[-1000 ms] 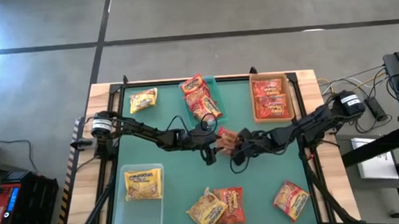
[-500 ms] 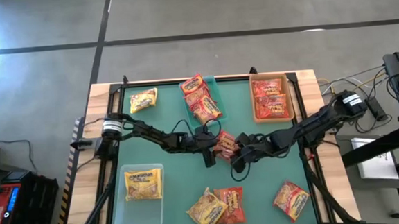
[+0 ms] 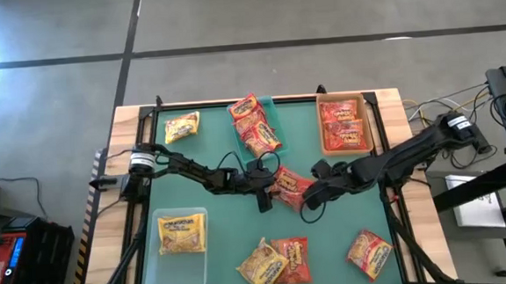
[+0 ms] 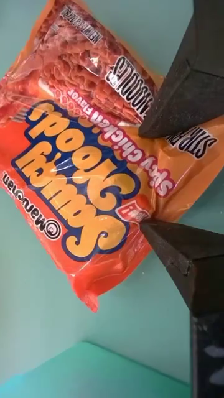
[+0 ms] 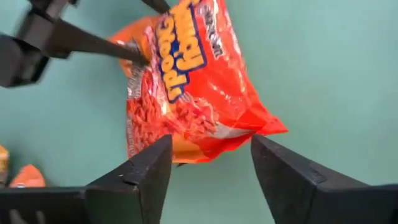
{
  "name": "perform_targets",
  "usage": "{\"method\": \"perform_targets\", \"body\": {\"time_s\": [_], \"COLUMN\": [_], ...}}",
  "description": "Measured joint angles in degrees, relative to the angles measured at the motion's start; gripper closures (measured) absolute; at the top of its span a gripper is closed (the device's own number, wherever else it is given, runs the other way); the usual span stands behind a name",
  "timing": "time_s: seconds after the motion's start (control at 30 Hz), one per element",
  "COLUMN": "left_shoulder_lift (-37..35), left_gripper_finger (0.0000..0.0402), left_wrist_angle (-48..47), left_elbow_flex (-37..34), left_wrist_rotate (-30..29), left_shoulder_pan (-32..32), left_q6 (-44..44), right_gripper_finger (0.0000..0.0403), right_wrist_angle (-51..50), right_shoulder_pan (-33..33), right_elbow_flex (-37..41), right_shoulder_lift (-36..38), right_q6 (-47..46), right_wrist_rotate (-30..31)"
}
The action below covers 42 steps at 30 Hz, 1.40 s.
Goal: Sort Maruchan noodles
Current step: Put the right orange noodle pack into the orange bin
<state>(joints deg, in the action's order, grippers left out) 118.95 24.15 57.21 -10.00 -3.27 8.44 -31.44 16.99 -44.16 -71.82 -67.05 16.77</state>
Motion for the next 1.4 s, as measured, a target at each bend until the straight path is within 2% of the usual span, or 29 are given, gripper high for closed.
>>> {"method": "perform_targets", "body": {"time_s": [0.3,0.53,0.87,1.1,1.4], "left_shoulder_lift": [0.1,0.1,0.1,0.2,0.2], "left_gripper_finger": [0.0185,0.0185,0.0185,0.0185,0.0185], "left_wrist_angle": [0.2,0.2,0.4,0.9,1.7], "left_elbow_flex": [-0.1,-0.2,-0.2,-0.3,-0.3], "left_wrist_rotate": [0.0,0.0,0.0,0.0,0.0], "left_shoulder_pan": [0.0,0.0,0.0,0.0,0.0], "left_q6": [0.0,0.0,0.0,0.0,1.1], "right_gripper_finger": [0.0127,0.0102,0.0101,0.0106,0.0154], "right_wrist_angle": [1.6,14.8,43.2,53.4,54.7], "right_shoulder_pan": [0.0,-0.1,-0.2,-0.2,-0.2], "right_elbow_flex": [3.5,10.2,20.3,19.9,17.3], "right_shoulder_lift": [0.6,0.6,-3.5,-10.7,-16.8], "right_q6": [-4.6,-5.1,-6.5,-5.1,-3.9], "right_wrist_rotate": [4.4,7.8,9.0,8.9,9.5]}}
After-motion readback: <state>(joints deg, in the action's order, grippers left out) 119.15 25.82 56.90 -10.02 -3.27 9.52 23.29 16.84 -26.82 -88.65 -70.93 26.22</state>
